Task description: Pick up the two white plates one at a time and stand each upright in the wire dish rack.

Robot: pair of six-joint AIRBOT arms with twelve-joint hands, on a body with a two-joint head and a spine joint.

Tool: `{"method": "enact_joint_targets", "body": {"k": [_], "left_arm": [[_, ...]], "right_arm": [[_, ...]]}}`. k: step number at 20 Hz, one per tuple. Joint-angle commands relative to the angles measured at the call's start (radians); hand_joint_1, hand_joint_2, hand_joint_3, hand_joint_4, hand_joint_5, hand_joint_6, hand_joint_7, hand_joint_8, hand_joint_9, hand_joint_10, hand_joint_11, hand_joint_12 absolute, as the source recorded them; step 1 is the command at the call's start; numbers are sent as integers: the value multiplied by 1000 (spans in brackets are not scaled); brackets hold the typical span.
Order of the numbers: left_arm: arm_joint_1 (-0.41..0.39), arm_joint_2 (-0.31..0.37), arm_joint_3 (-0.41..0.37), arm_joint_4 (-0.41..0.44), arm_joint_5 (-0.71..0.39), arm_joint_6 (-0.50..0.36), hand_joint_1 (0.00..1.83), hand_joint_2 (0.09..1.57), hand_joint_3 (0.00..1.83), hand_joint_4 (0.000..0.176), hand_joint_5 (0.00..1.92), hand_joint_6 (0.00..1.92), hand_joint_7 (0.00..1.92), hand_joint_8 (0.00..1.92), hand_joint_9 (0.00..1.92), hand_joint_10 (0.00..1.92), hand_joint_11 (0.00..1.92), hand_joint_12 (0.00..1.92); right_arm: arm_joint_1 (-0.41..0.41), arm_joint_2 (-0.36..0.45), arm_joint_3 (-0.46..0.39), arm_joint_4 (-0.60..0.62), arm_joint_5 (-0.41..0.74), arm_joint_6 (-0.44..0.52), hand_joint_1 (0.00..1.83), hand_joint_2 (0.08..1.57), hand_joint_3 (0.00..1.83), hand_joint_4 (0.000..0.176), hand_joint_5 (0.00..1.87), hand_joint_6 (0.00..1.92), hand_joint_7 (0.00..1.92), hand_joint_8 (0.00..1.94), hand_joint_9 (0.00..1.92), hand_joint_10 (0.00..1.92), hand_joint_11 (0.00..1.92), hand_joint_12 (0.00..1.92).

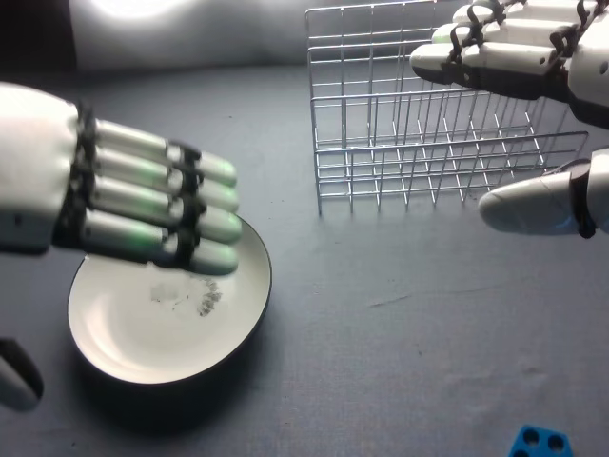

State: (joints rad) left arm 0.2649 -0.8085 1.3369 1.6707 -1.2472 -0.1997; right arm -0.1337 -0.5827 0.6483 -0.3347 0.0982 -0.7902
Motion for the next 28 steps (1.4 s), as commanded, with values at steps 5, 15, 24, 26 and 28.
{"method": "enact_joint_targets", "body": {"k": [5,15,24,26,28], "left_arm": [[125,-23,41,-114,-6,60,0,1052,35,0,0,0,0,0,0,0,0,0],[329,-56,129,-195,-11,162,0,1059,32,0,0,0,0,0,0,0,0,0],[436,-83,164,-215,33,229,0,1055,24,0,0,0,0,0,0,0,0,0],[455,-94,174,-217,45,230,0,1058,24,0,0,0,0,0,0,0,0,0],[464,-102,181,-219,63,235,0,1060,25,0,0,0,0,0,0,0,0,0]], "right_arm": [[23,8,-7,6,98,2,0,1160,12,0,0,0,0,0,0,0,0,0],[28,7,-5,6,117,14,0,1163,10,0,0,0,0,0,0,0,0,0],[18,2,-5,3,118,11,0,1159,6,0,0,0,0,0,0,0,0,0],[4,-6,-3,3,115,12,0,1163,6,0,0,0,0,0,0,0,0,0],[-2,-38,16,4,107,31,0,1173,11,0,0,0,0,0,0,0,0,0]]}}
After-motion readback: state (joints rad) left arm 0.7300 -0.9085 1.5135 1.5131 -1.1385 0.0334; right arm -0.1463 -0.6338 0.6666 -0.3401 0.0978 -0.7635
